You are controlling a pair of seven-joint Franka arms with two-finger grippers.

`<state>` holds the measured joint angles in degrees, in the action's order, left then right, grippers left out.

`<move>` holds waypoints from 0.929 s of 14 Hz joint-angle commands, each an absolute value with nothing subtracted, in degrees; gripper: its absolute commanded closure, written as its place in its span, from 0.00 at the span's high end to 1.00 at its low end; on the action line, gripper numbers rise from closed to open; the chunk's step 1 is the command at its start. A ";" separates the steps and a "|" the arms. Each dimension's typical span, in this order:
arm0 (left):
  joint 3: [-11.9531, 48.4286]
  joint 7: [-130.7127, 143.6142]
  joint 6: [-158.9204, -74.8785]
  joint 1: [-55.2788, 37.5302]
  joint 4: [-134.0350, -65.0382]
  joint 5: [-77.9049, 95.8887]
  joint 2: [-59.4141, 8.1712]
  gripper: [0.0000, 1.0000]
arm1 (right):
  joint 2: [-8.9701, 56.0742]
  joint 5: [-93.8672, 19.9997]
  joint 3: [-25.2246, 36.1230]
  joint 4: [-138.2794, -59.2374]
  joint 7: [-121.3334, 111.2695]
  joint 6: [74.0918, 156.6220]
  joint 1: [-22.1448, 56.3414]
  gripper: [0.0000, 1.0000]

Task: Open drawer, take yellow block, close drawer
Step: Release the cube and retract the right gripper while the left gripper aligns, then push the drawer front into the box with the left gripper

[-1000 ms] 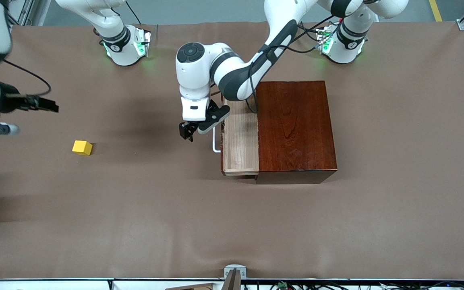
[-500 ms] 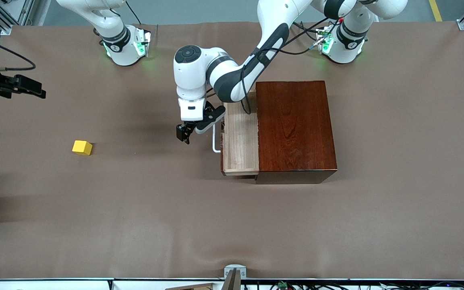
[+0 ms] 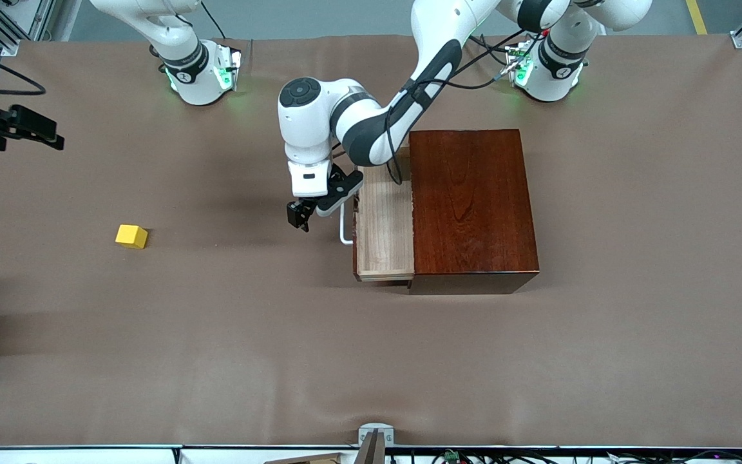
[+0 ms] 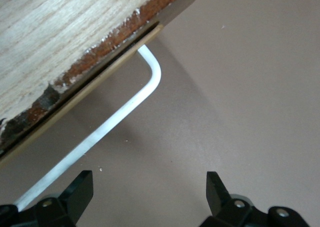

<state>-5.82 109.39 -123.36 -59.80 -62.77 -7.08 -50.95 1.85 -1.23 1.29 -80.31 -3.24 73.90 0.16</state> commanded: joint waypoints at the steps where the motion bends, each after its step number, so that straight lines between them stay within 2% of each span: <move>1: -6.33 111.01 -120.25 -60.03 -60.82 -7.47 -51.86 1.00 | 2.46 -2.99 1.14 -78.49 -11.83 72.07 -2.98 1.00; 7: -6.33 114.16 -118.74 -59.50 -61.96 -6.86 -52.03 1.00 | 2.55 -2.99 1.67 -77.78 -15.12 72.07 -2.03 1.00; 13: -6.86 118.65 -110.84 -56.35 -61.88 -6.07 -51.33 1.00 | 0.79 -3.25 1.93 -78.05 -15.91 71.89 -2.02 1.00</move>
<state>-6.01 118.84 -117.61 -58.33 -61.78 -5.85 -51.27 1.74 -2.79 1.88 -78.81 -15.23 72.88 -2.14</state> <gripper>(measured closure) 0.000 0.000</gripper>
